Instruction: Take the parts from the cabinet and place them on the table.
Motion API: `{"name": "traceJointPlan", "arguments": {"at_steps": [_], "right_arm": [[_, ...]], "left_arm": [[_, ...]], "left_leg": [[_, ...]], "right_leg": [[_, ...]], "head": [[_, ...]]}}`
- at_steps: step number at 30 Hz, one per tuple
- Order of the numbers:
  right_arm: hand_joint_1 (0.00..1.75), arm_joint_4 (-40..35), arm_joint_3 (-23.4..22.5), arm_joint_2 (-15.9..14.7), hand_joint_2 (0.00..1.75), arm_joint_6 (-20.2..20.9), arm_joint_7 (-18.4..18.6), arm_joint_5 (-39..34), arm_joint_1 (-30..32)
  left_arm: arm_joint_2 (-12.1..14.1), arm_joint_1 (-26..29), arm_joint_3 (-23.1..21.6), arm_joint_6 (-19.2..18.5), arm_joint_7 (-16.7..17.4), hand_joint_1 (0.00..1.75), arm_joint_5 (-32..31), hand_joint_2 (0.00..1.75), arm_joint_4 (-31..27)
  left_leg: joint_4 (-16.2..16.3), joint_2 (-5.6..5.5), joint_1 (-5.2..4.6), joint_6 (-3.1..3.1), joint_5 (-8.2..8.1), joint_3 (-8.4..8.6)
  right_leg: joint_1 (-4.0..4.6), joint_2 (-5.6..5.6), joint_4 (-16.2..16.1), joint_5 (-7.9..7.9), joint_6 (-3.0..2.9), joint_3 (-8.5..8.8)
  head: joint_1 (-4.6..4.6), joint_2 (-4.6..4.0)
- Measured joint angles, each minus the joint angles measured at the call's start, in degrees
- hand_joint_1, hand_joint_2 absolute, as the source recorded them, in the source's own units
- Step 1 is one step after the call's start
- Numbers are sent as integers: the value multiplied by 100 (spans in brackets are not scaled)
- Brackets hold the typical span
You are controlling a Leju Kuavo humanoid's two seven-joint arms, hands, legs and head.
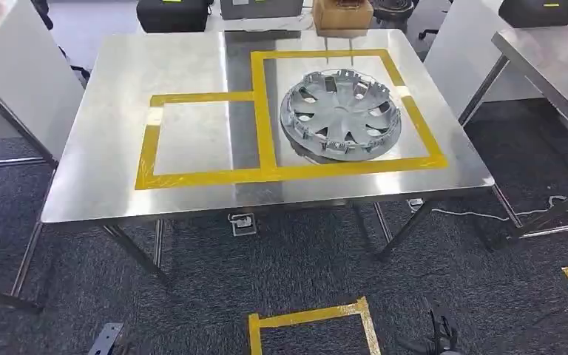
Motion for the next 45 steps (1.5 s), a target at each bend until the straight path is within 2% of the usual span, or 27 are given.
{"name": "traceJointPlan", "arguments": {"at_steps": [2,3,4,6,7,9,11,12,13,14,15,17,18,19,20,24,25,28,30,32,34,35,38,40,41,43,45], "right_arm": [[0,9,35,2,175,22,-2,-64,-14],[0,7,42,-4,175,28,-4,-97,-42],[0,-4,74,-28,175,31,-7,-133,-70],[0,-4,168,-46,175,42,-39,-210,-102],[0,-2,181,-46,175,50,-50,-247,-96],[0,4,225,-33,175,79,-52,-289,-111],[0,2,293,-20,175,92,-55,-317,-123],[0,2,313,-9,0,92,-52,-322,-110],[0,5,319,0,0,85,-55,-322,-101],[0,11,339,6,0,70,-52,-324,-95],[0,15,367,7,0,63,-52,-330,-80],[0,22,457,4,0,74,-70,-379,-48],[0,22,477,4,0,87,-77,-391,-47],[0,16,505,-4,0,88,-77,-398,-46],[0,15,553,-2,0,94,-90,-413,-35],[0,18,660,-55,0,96,-257,-464,98],[0,26,730,-54,0,72,-371,-488,175],[0,48,828,-68,0,68,-426,-568,257],[0,61,940,-87,0,92,-339,-641,285],[0,64,1016,-131,0,81,-245,-704,308],[0,57,1041,-184,0,66,-243,-803,307],[0,48,1071,-227,0,68,-273,-881,310],[0,48,1145,-348,0,77,-337,-1047,326],[0,48,1178,-398,0,66,-337,-1106,334],[0,46,1183,-431,0,66,-337,-1137,339],[0,48,1213,-483,0,83,-348,-1205,403],[0,48,1252,-544,0,98,-352,-1283,492]], "left_arm": [[0,-13,-17,-26,-24,0,13,0,24],[-4,-31,-31,-31,-48,0,20,0,33],[-28,-46,-44,-52,-81,0,26,0,37],[-31,-80,-50,-74,-142,0,44,0,74],[-31,-94,-72,-83,-155,0,52,0,94],[-20,-92,-107,-94,-155,0,59,0,122],[-31,-122,-125,-83,-144,0,63,0,133],[-33,-138,-129,-77,-142,0,63,0,140],[-33,-142,-138,-77,-138,0,59,0,146],[-31,-140,-146,-79,-120,0,50,0,162],[-31,-133,-160,-88,-125,0,46,0,179],[-17,-133,-188,-114,-175,0,50,0,225],[-15,-136,-199,-107,-184,0,52,0,232],[-18,-149,-209,-77,-171,0,57,0,236],[-7,-154,-219,-72,-155,0,61,0,236],[11,-122,-278,-20,-142,0,153,0,249],[13,-119,-280,41,-136,0,225,0,249],[15,-80,-291,144,-37,0,347,0,201],[15,-71,-317,138,61,0,387,0,190],[15,-68,-360,74,116,0,387,0,199],[15,-78,-387,-38,81,0,378,0,212],[11,-97,-409,-129,-23,0,374,0,216],[-9,-125,-455,-276,-315,0,315,0,271],[-26,-140,-503,-339,-350,0,245,0,308],[-42,-171,-544,-411,-374,0,214,0,359],[-74,-208,-595,-529,-409,0,177,0,466],[-129,-212,-664,-656,-470,0,147,0,603]], "left_leg": [[0,-3,-57,3,100,-115],[0,0,-58,3,147,-146],[1,4,-81,-17,183,-171],[-13,27,-61,-77,293,-198],[-38,33,-38,-118,347,-198],[-49,7,-45,-156,335,-244],[389,-4,-42,-222,-310,-433],[823,-6,-25,-261,-650,-531],[1205,-6,-7,-293,-837,-602],[1493,-6,7,-319,-843,-627],[1555,-5,21,-343,-692,-555],[1105,2,59,-396,-250,-103],[637,10,89,-424,-193,265],[178,8,101,-456,-431,572],[-67,-10,60,-364,-556,729],[-76,-6,64,-89,-479,609],[-77,-12,67,-47,-428,572],[-72,-24,54,2,-329,454],[-62,-27,27,7,-266,366],[-63,-32,0,2,-236,344],[-65,-27,-16,-7,-230,361],[-54,-18,-50,-32,-221,346],[-68,30,-31,-103,-176,291],[-19,47,-32,-158,-250,281],[167,6,-29,-180,-432,182],[989,-16,-14,-219,-880,-189],[1596,-16,7,-250,-1040,-469]], "right_leg": [[72,4,-688,333,-141,529],[141,12,-1267,421,-262,930],[225,8,-1711,326,-364,1229],[234,13,-1908,345,-317,1292],[248,5,-1918,373,-337,1281],[185,-39,-2090,578,-321,1230],[174,-30,-2136,748,-364,1067],[172,-40,-2127,816,-355,969],[174,-52,-2119,873,-350,882],[173,-63,-2089,935,-340,779],[164,-73,-2053,979,-324,679],[131,-81,-1937,1050,-266,460],[115,-80,-1851,1065,-242,360],[135,-78,-1764,1070,-205,282],[134,-74,-1687,1075,-175,230],[117,-70,-1704,1190,-59,200],[112,-59,-1563,989,-12,158],[105,-56,-524,258,55,-180],[106,-54,33,28,41,-258],[122,-43,-467,329,-38,122],[177,-31,-1469,745,-182,705],[194,-34,-1680,659,-245,821],[214,-17,-1773,656,-281,790],[154,16,-1923,761,-289,839],[154,51,-1944,787,-318,833],[155,99,-1927,799,-328,791],[165,166,-1899,801,-325,763]], "head": [[51,0],[77,0],[70,0],[37,0],[70,0],[138,0],[37,0],[-11,0],[-55,0],[-87,0],[-114,0],[-157,0],[-177,0],[-209,0],[-225,0],[-185,0],[-166,0],[-50,0],[-31,0],[9,0],[64,0],[48,0],[83,0],[85,0],[31,0],[-53,0],[-114,0]]}}
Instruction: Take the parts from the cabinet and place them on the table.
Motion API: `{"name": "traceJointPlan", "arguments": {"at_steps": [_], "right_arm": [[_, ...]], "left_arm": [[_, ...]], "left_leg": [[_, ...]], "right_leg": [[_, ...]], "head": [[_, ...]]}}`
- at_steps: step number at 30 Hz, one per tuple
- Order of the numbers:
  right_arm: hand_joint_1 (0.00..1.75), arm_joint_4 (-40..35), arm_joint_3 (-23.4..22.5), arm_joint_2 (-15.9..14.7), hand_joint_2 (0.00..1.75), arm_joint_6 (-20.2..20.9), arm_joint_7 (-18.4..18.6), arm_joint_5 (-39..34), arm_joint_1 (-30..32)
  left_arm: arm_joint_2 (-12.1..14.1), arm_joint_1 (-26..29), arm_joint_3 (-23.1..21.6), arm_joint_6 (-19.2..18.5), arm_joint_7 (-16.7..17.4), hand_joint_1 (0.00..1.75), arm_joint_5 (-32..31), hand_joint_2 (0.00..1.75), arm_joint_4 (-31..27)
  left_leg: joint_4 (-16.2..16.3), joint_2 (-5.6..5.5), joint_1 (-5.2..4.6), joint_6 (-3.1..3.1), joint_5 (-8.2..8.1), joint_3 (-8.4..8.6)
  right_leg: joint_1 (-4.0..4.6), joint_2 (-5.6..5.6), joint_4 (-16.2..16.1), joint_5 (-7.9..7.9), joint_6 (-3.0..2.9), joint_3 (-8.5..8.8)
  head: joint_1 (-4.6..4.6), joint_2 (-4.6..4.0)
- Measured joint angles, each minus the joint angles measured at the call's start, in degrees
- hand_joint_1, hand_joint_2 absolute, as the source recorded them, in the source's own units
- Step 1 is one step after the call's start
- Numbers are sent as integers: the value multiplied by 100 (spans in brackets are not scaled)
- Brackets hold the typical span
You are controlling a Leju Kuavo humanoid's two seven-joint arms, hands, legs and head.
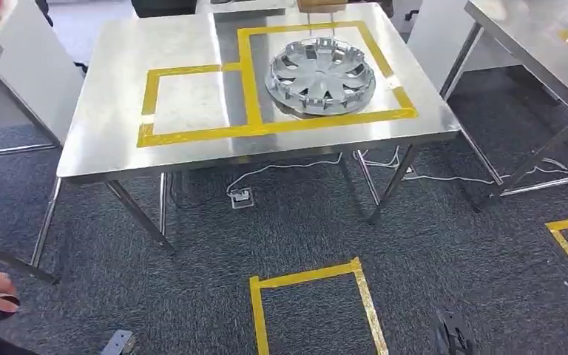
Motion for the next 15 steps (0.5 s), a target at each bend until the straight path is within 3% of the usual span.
{"name": "traceJointPlan", "arguments": {"at_steps": [1,2,3,4,5,6,8,9,10,11,12,13,14,15], "right_arm": [[0,0,18,-29,0,2,0,-49,27],[0,-2,20,-48,0,7,2,-112,35],[0,-11,24,-64,0,15,13,-171,37],[0,-52,35,-74,0,15,61,-225,43],[0,-96,55,-83,0,0,127,-290,56],[0,-127,66,-107,0,-15,204,-368,39],[0,-142,77,-160,0,-55,271,-534,58],[0,-144,87,-188,0,-63,267,-624,81],[0,-149,87,-239,0,-66,245,-693,101],[0,-155,94,-238,0,-70,221,-745,112],[0,-182,96,-269,0,-79,216,-783,91],[0,-214,103,-267,0,-79,212,-794,69],[0,-236,109,-256,0,-70,210,-807,67],[0,-240,116,-239,0,-70,210,-826,85]], "left_arm": [[-24,0,-35,-44,-20,0,-11,0,68],[-68,-1,-53,-72,-35,0,-11,0,110],[-103,-9,-64,-55,-33,0,-11,0,138],[-155,-20,-87,-18,-20,0,-11,0,151],[-192,-45,-109,-22,6,0,-22,0,175],[-219,-59,-140,-40,4,0,-35,0,210],[-245,-66,-201,-107,-50,0,-55,0,328],[-252,-83,-210,-107,-105,0,-53,0,379],[-278,-106,-219,-77,-129,0,-46,0,394],[-278,-136,-219,-24,-131,0,-44,0,411],[-291,-149,-223,2,-118,0,-46,0,424],[-306,-150,-232,37,-90,0,-46,0,442],[-323,-154,-238,46,-83,0,-46,0,463],[-339,-165,-241,48,-72,0,-46,0,479]], "left_leg": [[-79,0,5,-7,130,43],[-364,-20,12,-7,351,184],[-828,-104,25,-8,626,430],[-1306,-354,58,-8,848,677],[-1427,-761,103,13,721,741],[-1521,-729,112,35,719,753],[-1489,-560,54,100,721,751],[-1511,-446,72,144,749,753],[-1552,-342,109,182,774,752],[-1567,-248,103,216,789,749],[-1567,-140,101,226,790,744],[-1567,-19,92,227,788,740],[-1566,109,86,231,782,733],[-1566,206,79,231,781,729]], "right_leg": [[-1,58,25,1,3,-13],[-10,123,55,-5,15,-26],[-19,188,93,-16,35,-37],[-29,249,144,-38,70,-56],[-20,297,188,-55,107,-104],[-21,368,272,-67,136,-168],[-79,557,232,1,241,-231],[-78,655,224,29,282,-267],[-90,668,225,-17,308,-272],[-82,333,416,-151,334,-371],[-91,94,761,-356,373,-550],[-104,-59,1235,-589,415,-770],[-109,-135,1701,-774,450,-985],[-117,-160,1932,-814,469,-1075]], "head": [[-15,0],[-42,0],[-63,0],[-92,0],[-102,0],[-98,0],[-76,0],[-76,0],[-85,0],[-35,0],[42,0],[90,0],[90,0],[96,0]]}}
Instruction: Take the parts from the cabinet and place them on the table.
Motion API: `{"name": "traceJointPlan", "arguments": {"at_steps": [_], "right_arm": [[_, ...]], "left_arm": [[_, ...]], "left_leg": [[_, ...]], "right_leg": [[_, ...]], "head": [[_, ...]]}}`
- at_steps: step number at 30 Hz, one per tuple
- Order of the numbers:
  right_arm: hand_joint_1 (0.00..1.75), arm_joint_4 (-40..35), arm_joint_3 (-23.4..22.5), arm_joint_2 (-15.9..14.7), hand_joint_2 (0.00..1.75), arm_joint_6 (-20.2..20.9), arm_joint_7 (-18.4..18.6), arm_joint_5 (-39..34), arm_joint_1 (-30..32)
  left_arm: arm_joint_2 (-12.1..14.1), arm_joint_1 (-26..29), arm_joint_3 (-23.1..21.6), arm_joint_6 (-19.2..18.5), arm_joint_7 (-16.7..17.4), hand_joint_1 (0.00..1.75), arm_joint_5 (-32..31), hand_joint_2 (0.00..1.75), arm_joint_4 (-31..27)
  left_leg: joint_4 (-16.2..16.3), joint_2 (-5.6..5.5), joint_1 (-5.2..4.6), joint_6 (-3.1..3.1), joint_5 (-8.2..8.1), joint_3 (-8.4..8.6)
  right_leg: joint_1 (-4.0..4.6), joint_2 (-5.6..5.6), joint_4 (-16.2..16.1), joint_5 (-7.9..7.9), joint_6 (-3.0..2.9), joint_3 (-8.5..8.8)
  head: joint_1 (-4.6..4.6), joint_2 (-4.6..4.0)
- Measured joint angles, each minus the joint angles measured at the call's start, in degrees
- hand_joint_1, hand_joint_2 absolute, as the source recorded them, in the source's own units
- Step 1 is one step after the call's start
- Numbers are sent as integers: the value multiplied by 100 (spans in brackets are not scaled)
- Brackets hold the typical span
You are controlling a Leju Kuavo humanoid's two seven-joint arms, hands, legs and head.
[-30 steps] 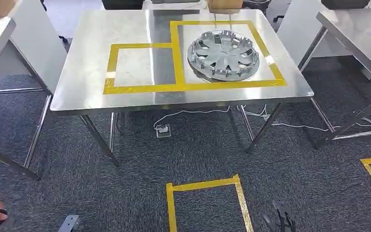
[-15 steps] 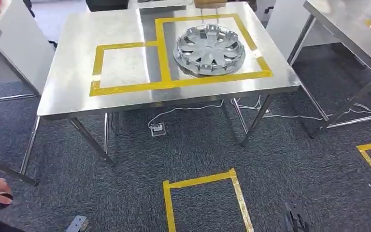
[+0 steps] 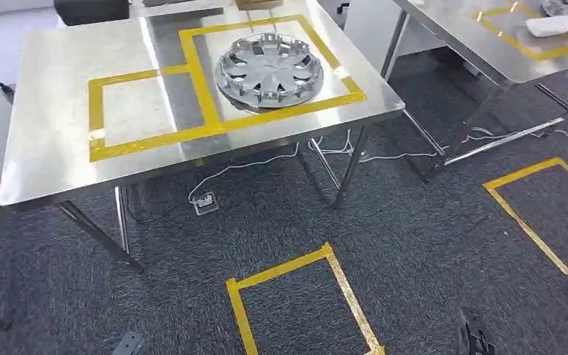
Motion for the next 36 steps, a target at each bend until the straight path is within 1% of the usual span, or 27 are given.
{"name": "traceJointPlan", "arguments": {"at_steps": [1,2,4,5,9,10,11,12,13,14,15,16,18,19,20,21,23,25,26,27,29,30,31,32,34,35,36], "right_arm": [[0,0,9,2,0,0,0,0,37],[0,-7,35,-7,0,-15,2,-13,64],[0,-83,59,-50,0,-59,30,-89,104],[0,-114,70,-79,0,-59,33,-136,115],[0,-175,149,-188,0,-85,33,-291,172],[0,-181,190,-229,0,-116,33,-356,174],[0,-190,228,-234,0,-133,17,-391,192],[0,-201,232,-265,0,-149,13,-426,169],[0,-210,238,-264,0,-151,9,-431,155],[0,-212,263,-260,0,-149,9,-437,155],[0,-212,297,-249,0,-149,9,-444,169],[0,-212,332,-251,0,-151,0,-450,191],[0,-223,376,-249,0,-142,-33,-512,199],[0,-240,389,-245,0,-140,-33,-557,188],[0,-262,417,-234,0,-140,-18,-585,181],[0,-273,444,-227,0,-146,2,-614,145],[0,-291,529,-203,0,-164,37,-668,106],[0,-299,583,-179,0,-183,37,-743,134],[0,-297,636,-162,0,-186,33,-789,146],[0,-299,660,-177,0,-197,33,-835,99],[0,-299,708,-142,0,-201,30,-942,-23],[0,-299,763,-113,0,-205,28,-995,-39],[0,-293,809,-88,0,-212,22,-1056,-38],[0,-282,835,-61,0,-216,11,-1102,-39],[0,-264,907,-35,0,-219,-11,-1178,-52],[0,-262,942,-28,0,-216,-28,-1233,-55],[0,-260,955,-17,0,-214,-33,-1283,-76]], "left_arm": [[-22,-15,-11,4,4,0,0,0,11],[-48,-35,-37,20,11,0,-4,0,20],[-68,-71,-59,37,35,0,-53,0,31],[-68,-98,-66,33,13,0,-66,0,42],[-85,-207,-77,-116,-208,0,-66,0,160],[-92,-222,-79,-170,-255,0,-63,0,188],[-101,-241,-83,-217,-286,0,-63,0,221],[-105,-237,-83,-249,-321,0,-59,0,263],[-107,-228,-85,-264,-334,0,-59,0,295],[-109,-205,-85,-269,-339,0,-59,0,335],[-109,-175,-92,-271,-343,0,-57,0,376],[-114,-163,-98,-275,-343,0,-59,0,407],[-129,-165,-109,-267,-317,0,-61,0,448],[-138,-173,-111,-232,-252,0,-66,0,466],[-144,-172,-112,-179,-179,0,-66,0,474],[-151,-162,-111,-140,-140,0,-57,0,490],[-149,-117,-118,-70,-114,0,-15,0,507],[-146,-107,-122,-18,-114,0,31,0,520],[-131,-113,-122,-9,-111,0,44,0,520],[-124,-100,-122,-9,-96,0,65,0,520],[-100,-71,-122,-11,-46,0,94,0,522],[-100,-77,-122,-20,-24,0,96,0,522],[-100,-92,-122,-24,-13,0,96,0,522],[-100,-115,-122,-28,-2,0,94,0,520],[-100,-207,-122,-35,42,0,63,0,516],[-100,-262,-122,-35,66,0,31,0,512],[-94,-312,-122,-29,90,0,0,0,507]], "left_leg": [[0,83,-7,0,-6,-1],[0,153,-14,-5,-10,1],[0,306,-29,-24,-22,21],[-2,360,-35,-38,-29,29],[-41,534,-45,-161,-14,63],[-58,564,-67,-206,-52,75],[40,76,-27,-229,-147,81],[324,-152,-17,-223,-344,-46],[738,-235,-22,-228,-557,-246],[1200,-239,-25,-236,-746,-474],[1527,-236,-29,-238,-824,-654],[1589,-226,-30,-233,-760,-718],[1013,-253,-28,-216,-267,-493],[527,-383,-24,-205,17,-276],[113,-777,7,-174,130,-96],[13,-1001,50,-170,57,-64],[6,-816,4,-165,44,-44],[-59,-621,26,-92,62,2],[-97,-510,28,-62,75,43],[-112,-393,16,-40,61,62],[-110,-123,-6,-19,29,84],[-109,-8,-8,-26,12,89],[-108,91,-8,-35,-5,103],[-108,175,-6,-56,-25,119],[-108,316,9,-99,-66,175],[-109,372,8,-130,-89,211],[-119,421,-23,-160,-106,209]], "right_leg": [[-6,-8,-27,79,3,38],[-4,-11,-277,254,-11,183],[19,-126,-1326,744,-86,764],[69,-372,-1715,732,-138,951],[131,-217,-1738,742,-298,912],[94,-159,-1854,809,-362,997],[82,-138,-1913,837,-390,1024],[72,-95,-1920,859,-420,1032],[72,-33,-1922,863,-441,1021],[86,41,-1915,862,-444,1016],[98,118,-1904,860,-447,1013],[106,188,-1896,857,-451,1011],[105,335,-1856,838,-442,1015],[100,410,-1828,822,-423,1015],[78,475,-1787,792,-396,996],[103,556,-1727,770,-361,941],[24,727,-1724,801,-288,874],[21,896,-1752,824,-205,843],[47,508,-1662,764,-188,820],[53,237,-1427,605,-159,694],[9,54,-549,194,-92,231],[-8,22,-181,80,-69,38],[-27,10,-38,111,-50,-36],[-42,0,-155,258,-42,20],[-45,-86,-1021,787,-58,451],[-33,-271,-1546,1002,-84,718],[48,-456,-1660,857,-114,815]], "head": [[9,0],[24,0],[81,0],[90,0],[83,0],[92,0],[59,-2],[33,0],[9,0],[-37,0],[-76,0],[-96,0],[-129,0],[-159,0],[-190,0],[-197,0],[-157,0],[-199,0],[-158,0],[-62,0],[-20,0],[-24,0],[-15,0],[-7,0],[0,0],[11,0],[24,0]]}}
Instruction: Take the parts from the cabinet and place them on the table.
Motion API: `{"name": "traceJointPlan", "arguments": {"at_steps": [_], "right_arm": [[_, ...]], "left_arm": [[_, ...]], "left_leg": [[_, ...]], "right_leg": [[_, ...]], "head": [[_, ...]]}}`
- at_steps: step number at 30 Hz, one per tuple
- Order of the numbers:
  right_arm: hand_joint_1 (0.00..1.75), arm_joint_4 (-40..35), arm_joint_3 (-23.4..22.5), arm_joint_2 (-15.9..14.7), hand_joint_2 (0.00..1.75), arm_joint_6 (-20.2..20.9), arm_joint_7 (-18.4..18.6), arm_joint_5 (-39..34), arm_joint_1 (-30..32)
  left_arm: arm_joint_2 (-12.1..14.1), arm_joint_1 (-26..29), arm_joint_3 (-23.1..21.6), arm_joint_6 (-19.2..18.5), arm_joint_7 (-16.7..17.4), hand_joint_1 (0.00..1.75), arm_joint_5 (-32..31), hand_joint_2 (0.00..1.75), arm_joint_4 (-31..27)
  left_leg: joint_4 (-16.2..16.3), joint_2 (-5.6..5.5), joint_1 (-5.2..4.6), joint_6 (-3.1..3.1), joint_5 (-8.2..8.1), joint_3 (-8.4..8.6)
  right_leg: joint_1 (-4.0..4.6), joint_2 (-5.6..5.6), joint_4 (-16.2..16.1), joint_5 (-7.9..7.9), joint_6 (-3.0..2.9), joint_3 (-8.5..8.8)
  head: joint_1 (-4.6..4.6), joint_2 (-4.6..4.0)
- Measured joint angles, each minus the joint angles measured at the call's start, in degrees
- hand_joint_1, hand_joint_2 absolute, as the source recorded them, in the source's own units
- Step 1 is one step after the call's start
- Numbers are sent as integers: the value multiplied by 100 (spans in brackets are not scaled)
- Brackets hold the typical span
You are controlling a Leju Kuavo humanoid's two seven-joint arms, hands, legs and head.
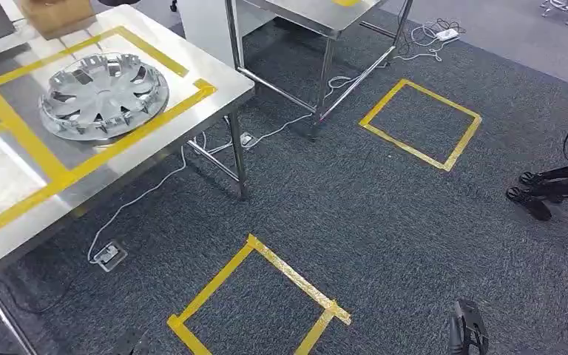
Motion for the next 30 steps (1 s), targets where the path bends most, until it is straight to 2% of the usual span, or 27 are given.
{"name": "traceJointPlan", "arguments": {"at_steps": [1,3,4,5,6,7,8,9,10,11,12,13,14,15,16,19,20,21,22,24,25,26,27,28,29,30], "right_arm": [[0,2,13,4,0,0,-4,-44,-16],[0,11,72,13,0,0,-13,-122,31],[0,26,107,11,0,2,-24,-162,40],[0,37,125,-2,0,9,-48,-186,63],[0,46,138,0,0,15,-81,-212,59],[0,50,151,-2,0,29,-118,-236,44],[0,57,186,9,0,44,-133,-251,40],[0,63,217,26,0,55,-140,-287,55],[0,85,253,37,0,55,-140,-299,70],[0,101,276,44,0,53,-140,-321,81],[0,111,280,57,0,46,-133,-356,84],[0,118,295,74,0,33,-112,-378,79],[0,122,328,81,0,26,-109,-413,77],[0,129,363,83,0,26,-109,-424,81],[0,136,394,81,0,29,-109,-442,82],[0,151,429,70,0,44,-118,-472,134],[0,160,439,39,0,59,-136,-483,134],[0,166,459,44,0,79,-170,-514,125],[0,168,466,20,0,79,-190,-538,96],[0,168,512,35,0,79,-173,-588,54],[0,168,544,57,0,72,-127,-606,50],[0,168,570,78,0,53,-68,-640,53],[0,168,586,81,0,39,-35,-651,53],[0,170,614,76,0,26,-9,-654,51],[0,173,651,63,0,9,-2,-669,48],[0,173,686,46,0,-4,0,-693,34]], "left_arm": [[4,-43,0,9,20,0,-35,0,-9],[11,-115,0,11,42,0,-85,0,-26],[11,-142,-2,11,44,0,-105,0,-41],[13,-167,-2,9,42,0,-116,0,-55],[26,-174,-2,-11,24,0,-133,0,-55],[53,-167,-2,-48,6,0,-147,0,-55],[74,-152,-4,-67,-2,0,-147,0,-55],[96,-127,-4,-81,-2,0,-155,0,-50],[103,-117,-7,-94,-2,0,-162,0,-46],[103,-112,-9,-92,15,0,-166,0,-42],[100,-116,-11,-76,53,0,-175,0,-44],[100,-120,-13,-54,103,0,-184,0,-55],[103,-121,-13,-52,109,0,-190,0,-63],[120,-122,-13,-61,96,0,-199,0,-66],[136,-115,-13,-87,76,0,-199,0,-66],[181,-106,-18,-129,26,0,-201,0,-63],[179,-108,-17,-140,-7,0,-199,0,-77],[186,-118,-11,-162,-46,0,-195,0,-81],[186,-119,-11,-164,-57,0,-188,0,-81],[181,-119,-13,-153,-15,0,-177,0,-90],[173,-120,-13,-111,37,0,-177,0,-109],[164,-118,-15,-79,92,0,-177,0,-144],[159,-119,-15,-54,112,0,-177,0,-157],[159,-119,-15,-48,127,0,-177,0,-160],[160,-118,-15,-54,123,0,-177,0,-160],[164,-118,-15,-65,105,0,-177,0,-158]], "left_leg": [[6,29,-7,-33,-7,-2],[-33,106,0,-92,-6,46],[-53,148,2,-129,-14,83],[-21,-193,35,-176,-88,75],[143,-590,49,-165,-212,6],[540,-690,40,-152,-431,-193],[1042,-699,28,-149,-642,-453],[1473,-681,17,-141,-754,-714],[1692,-664,1,-132,-757,-893],[1649,-635,-12,-116,-610,-948],[1398,-629,-13,-97,-356,-885],[954,-641,-12,-72,-22,-711],[458,-720,-10,-44,281,-508],[271,-905,-5,-11,260,-416],[98,-881,2,-11,225,-336],[108,-798,-28,31,220,-328],[35,-745,18,63,242,-294],[22,-694,16,76,240,-263],[20,-636,12,103,223,-248],[21,-511,-2,130,198,-228],[23,-457,-3,130,183,-217],[23,-399,-4,123,166,-196],[23,-341,-3,112,141,-171],[23,-285,-2,96,119,-131],[21,-223,1,75,87,-84],[12,-165,-7,47,62,-55]], "right_leg": [[8,45,-47,18,-89,-22],[41,123,-44,-7,-158,-43],[38,163,-78,3,-200,-32],[-15,191,-141,35,-251,22],[-10,231,-161,38,-287,38],[-3,273,-161,40,-318,37],[19,319,-159,26,-347,38],[38,383,-153,16,-363,44],[50,439,-146,5,-378,48],[60,501,-140,-5,-388,59],[66,553,-133,-21,-382,82],[70,610,-125,-45,-377,116],[71,657,-109,-74,-356,146],[80,687,-88,-102,-334,146],[86,747,-40,-120,-302,113],[49,848,-94,-95,-206,94],[46,858,-57,-142,-174,86],[56,693,92,-235,-132,35],[37,590,443,-429,-92,-132],[3,502,1333,-797,-34,-595],[-8,487,1611,-850,-18,-753],[-22,478,1636,-765,-15,-786],[-34,463,1402,-552,-15,-696],[-37,417,954,-263,-23,-491],[-32,299,404,23,-41,-226],[-6,82,48,55,-63,-58]], "head": [[-9,0],[-55,0],[-30,0],[-46,0],[-92,0],[-122,0],[-177,0],[-218,0],[-231,0],[-242,0],[-249,0],[-258,0],[-267,0],[-275,0],[-282,0],[-262,0],[-266,0],[-212,0],[-148,0],[-92,0],[-78,0],[-48,0],[-30,0],[-15,0],[0,0],[20,0]]}}
